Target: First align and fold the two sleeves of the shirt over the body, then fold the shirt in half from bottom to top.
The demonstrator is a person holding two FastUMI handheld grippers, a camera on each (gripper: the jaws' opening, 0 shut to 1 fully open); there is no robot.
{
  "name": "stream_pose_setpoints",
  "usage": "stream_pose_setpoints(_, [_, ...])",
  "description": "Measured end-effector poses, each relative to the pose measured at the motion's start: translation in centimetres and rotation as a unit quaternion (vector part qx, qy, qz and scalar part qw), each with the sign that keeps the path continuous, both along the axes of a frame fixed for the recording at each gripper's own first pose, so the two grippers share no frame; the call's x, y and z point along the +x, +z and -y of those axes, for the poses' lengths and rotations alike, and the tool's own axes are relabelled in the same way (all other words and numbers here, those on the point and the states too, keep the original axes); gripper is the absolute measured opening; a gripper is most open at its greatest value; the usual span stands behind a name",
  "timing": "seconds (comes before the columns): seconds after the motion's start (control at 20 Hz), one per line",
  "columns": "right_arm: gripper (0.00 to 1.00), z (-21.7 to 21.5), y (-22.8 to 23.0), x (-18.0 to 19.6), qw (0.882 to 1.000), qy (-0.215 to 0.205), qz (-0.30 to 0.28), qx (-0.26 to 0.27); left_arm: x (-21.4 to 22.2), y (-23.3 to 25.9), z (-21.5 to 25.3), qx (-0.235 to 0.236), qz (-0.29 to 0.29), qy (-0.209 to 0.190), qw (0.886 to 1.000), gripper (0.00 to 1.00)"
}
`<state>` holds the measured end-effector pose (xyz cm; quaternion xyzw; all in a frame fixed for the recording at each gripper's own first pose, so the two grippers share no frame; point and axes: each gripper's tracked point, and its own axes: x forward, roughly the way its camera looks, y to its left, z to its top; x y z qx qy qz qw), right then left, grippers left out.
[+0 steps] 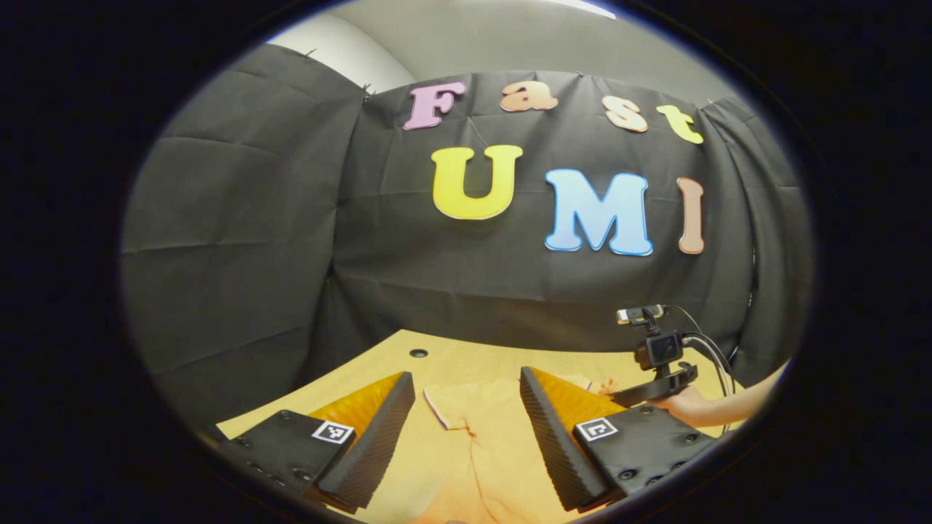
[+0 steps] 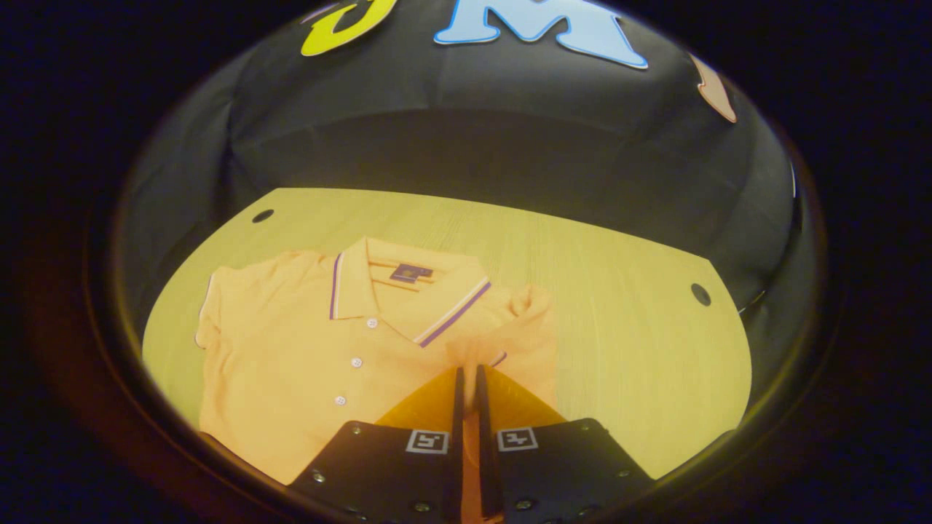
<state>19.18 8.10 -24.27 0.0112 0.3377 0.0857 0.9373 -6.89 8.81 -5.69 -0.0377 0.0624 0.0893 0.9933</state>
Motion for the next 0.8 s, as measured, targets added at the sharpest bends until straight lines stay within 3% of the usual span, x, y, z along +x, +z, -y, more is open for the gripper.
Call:
stream_pose_setpoints(0.15, [0.14, 0.0, 0.5, -0.1, 1.000, -0.005, 0.000, 0.007, 1.5, -0.6, -0.6, -0.005, -0.001, -0.009, 1.000, 0.94])
stream_pose_setpoints(0.35, [0.40, 0.2, 1.9, -0.6, 1.000, -0.008, 0.011, 0.012, 3.9, -1.5, -1.3, -0.005, -0.004, -0.026, 1.000, 0.94])
stream_pose_setpoints(0.4, [0.41, 0.0, 2.6, -0.8, 1.000, -0.007, 0.017, 0.018, 4.7, -1.7, -1.2, -0.006, -0.007, -0.032, 0.999, 0.94])
stream_pose_setpoints(0.45, [0.63, -0.2, 3.4, -1.2, 0.999, -0.006, 0.021, 0.024, 5.3, -2.2, -1.3, -0.008, -0.009, -0.039, 0.999, 0.94])
stream_pose_setpoints(0.65, [0.93, -0.2, 7.3, -2.4, 0.998, -0.009, 0.062, 0.031, 8.5, -4.2, -1.6, -0.016, -0.022, -0.054, 0.998, 0.94])
stream_pose_setpoints(0.8, [0.96, -0.3, 10.1, -3.6, 0.995, -0.011, 0.091, 0.035, 10.5, -5.5, -2.7, -0.021, -0.029, -0.051, 0.998, 0.94])
